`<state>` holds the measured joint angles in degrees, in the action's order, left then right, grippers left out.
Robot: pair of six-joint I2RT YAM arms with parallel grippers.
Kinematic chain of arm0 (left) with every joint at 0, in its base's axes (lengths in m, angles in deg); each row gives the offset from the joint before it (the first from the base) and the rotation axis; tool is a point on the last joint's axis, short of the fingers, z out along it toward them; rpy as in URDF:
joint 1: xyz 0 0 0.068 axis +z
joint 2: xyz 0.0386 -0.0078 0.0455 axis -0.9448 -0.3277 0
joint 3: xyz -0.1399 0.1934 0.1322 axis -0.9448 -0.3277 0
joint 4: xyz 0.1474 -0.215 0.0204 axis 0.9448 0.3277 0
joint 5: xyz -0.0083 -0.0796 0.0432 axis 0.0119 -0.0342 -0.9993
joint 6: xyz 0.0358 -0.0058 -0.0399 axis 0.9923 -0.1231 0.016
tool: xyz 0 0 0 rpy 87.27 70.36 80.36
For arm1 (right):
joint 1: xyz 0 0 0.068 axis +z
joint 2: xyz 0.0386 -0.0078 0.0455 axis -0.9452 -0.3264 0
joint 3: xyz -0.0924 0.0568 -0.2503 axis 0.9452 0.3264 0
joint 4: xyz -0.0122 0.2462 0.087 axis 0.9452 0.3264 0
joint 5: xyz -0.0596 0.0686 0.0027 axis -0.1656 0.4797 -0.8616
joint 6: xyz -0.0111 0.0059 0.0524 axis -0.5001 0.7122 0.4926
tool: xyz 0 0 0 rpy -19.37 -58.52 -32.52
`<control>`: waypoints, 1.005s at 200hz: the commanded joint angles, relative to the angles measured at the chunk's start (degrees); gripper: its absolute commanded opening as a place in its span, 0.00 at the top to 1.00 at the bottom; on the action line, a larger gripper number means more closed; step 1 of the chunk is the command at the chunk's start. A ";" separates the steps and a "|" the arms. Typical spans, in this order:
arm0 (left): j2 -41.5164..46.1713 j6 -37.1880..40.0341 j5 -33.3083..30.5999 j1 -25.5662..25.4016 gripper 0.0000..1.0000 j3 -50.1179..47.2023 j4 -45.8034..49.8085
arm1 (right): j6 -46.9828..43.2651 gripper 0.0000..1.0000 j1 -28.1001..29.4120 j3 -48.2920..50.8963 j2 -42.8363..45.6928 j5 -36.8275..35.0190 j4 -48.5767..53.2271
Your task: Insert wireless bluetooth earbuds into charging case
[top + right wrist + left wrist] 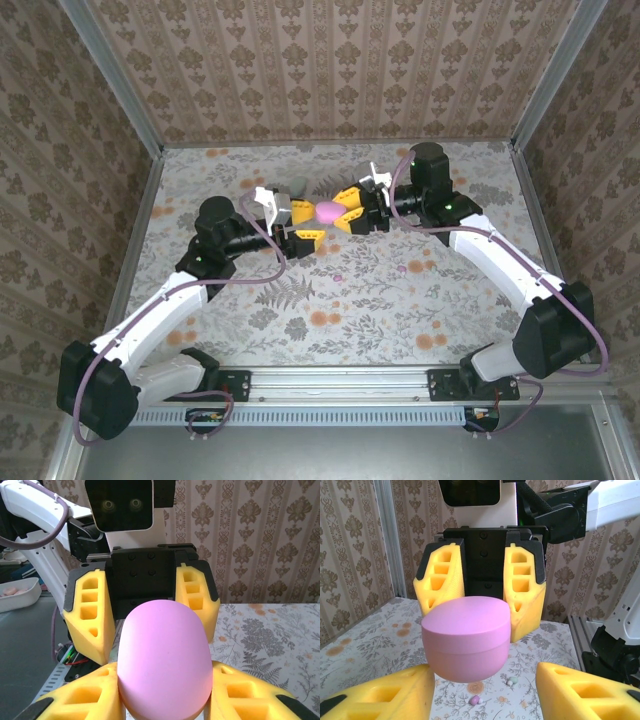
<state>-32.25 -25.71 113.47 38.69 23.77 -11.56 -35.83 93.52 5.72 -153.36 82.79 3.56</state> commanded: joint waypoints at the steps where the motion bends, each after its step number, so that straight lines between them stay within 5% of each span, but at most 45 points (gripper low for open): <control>1: -0.19 0.92 0.38 -0.25 0.45 0.84 -2.85 | -2.18 0.68 0.30 -1.28 -0.11 1.58 1.54; 201: -2.12 0.22 -1.59 -1.57 0.46 3.11 -2.54 | -3.22 0.67 0.95 0.79 -0.03 -1.64 -0.65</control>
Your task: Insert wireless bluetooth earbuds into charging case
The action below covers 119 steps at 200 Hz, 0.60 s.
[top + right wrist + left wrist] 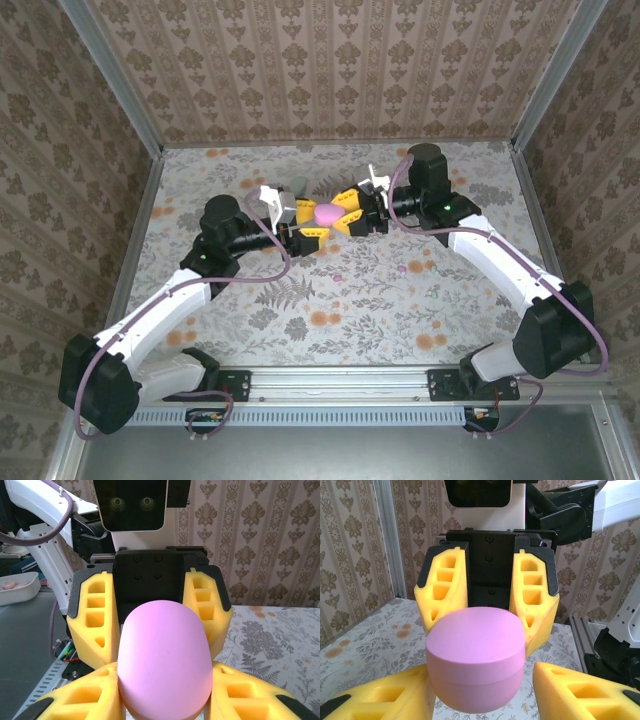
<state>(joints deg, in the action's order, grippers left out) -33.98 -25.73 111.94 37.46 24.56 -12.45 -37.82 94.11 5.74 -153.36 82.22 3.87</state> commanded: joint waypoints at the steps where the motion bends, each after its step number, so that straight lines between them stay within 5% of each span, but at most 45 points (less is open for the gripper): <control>1: -0.39 0.18 -0.03 -0.34 0.46 2.29 -1.60 | -1.23 0.67 0.38 0.79 -0.03 -1.12 -1.00; 119: -1.36 0.28 -0.35 -1.04 0.52 2.97 -1.66 | -1.27 0.67 0.43 1.49 -0.04 -2.15 -1.58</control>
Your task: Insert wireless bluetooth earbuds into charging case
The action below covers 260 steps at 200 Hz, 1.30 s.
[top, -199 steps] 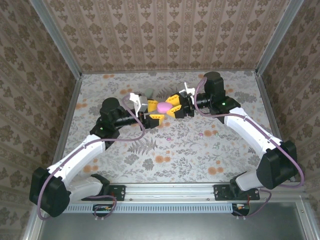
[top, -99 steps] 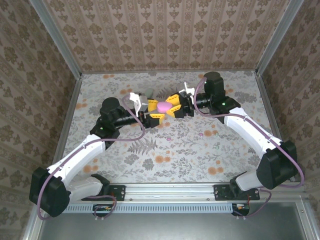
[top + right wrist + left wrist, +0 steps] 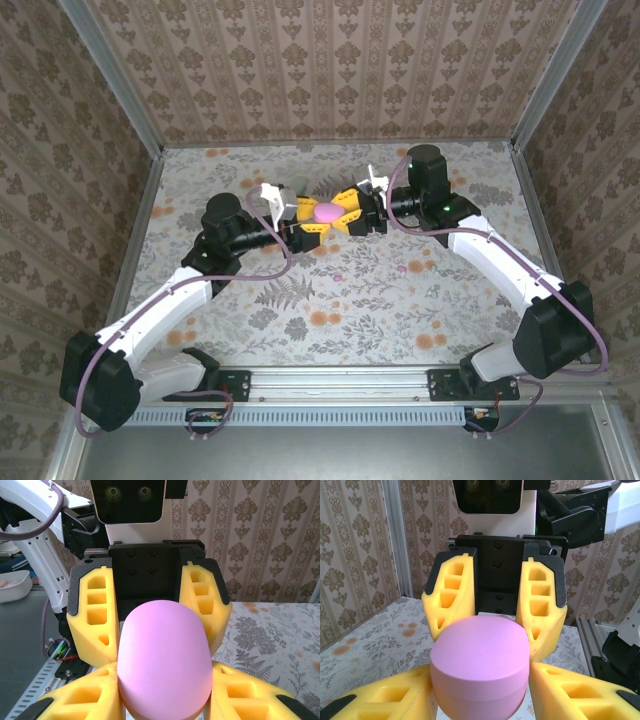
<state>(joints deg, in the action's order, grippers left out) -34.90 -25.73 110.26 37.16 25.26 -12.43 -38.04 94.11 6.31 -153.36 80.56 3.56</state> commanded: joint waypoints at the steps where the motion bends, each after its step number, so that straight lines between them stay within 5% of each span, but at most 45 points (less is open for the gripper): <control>1: -0.44 0.29 1.33 -0.74 0.52 2.31 -1.68 | -1.08 0.67 0.46 0.89 -0.03 -0.48 -1.27; 68: -0.71 1.00 1.67 -0.92 0.63 2.83 -0.56 | -0.49 0.66 0.50 0.57 -0.28 -1.21 -0.40; 117: -0.40 2.25 1.24 -0.91 0.72 3.12 0.48 | 1.95 0.53 0.18 0.76 0.65 -3.87 -0.32; 182: 1.10 2.74 -4.86 -0.99 0.74 0.49 -3.04 | 21.21 0.29 -1.90 4.96 8.55 -8.73 -6.50; 222: 0.83 1.51 -7.31 -1.16 0.74 -1.08 -6.68 | 31.57 0.23 -2.25 5.35 13.09 -17.55 -1.90; 260: 0.88 2.21 -11.52 -1.92 0.74 -3.24 -10.46 | 35.54 0.26 -2.01 4.27 14.30 -20.85 4.73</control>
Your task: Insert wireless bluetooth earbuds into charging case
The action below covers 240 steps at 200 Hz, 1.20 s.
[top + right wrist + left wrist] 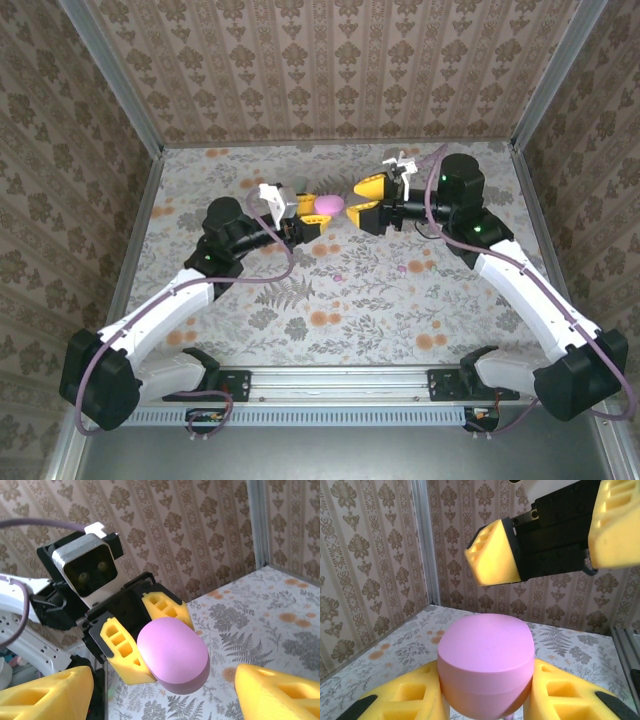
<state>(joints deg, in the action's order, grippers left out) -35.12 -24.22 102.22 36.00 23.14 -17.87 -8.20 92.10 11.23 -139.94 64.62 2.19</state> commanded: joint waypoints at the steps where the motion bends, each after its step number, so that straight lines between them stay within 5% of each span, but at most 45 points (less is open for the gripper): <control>1: 1.10 0.76 -3.51 -0.79 0.74 -1.10 -5.11 | 5.80 0.26 0.02 -0.69 0.83 -5.19 6.45; 62: -0.21 0.88 -3.65 -2.12 0.74 -0.91 -5.55 | 5.48 0.32 2.15 -3.84 -1.91 -7.53 14.75; 240: -0.22 -1.45 -2.43 -3.34 0.74 -0.55 -6.40 | 1.93 0.32 3.46 -4.94 -5.18 -11.90 14.63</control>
<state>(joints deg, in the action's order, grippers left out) -35.64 -24.48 98.11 33.44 22.09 -20.63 -5.88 95.25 6.79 -144.62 57.11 16.52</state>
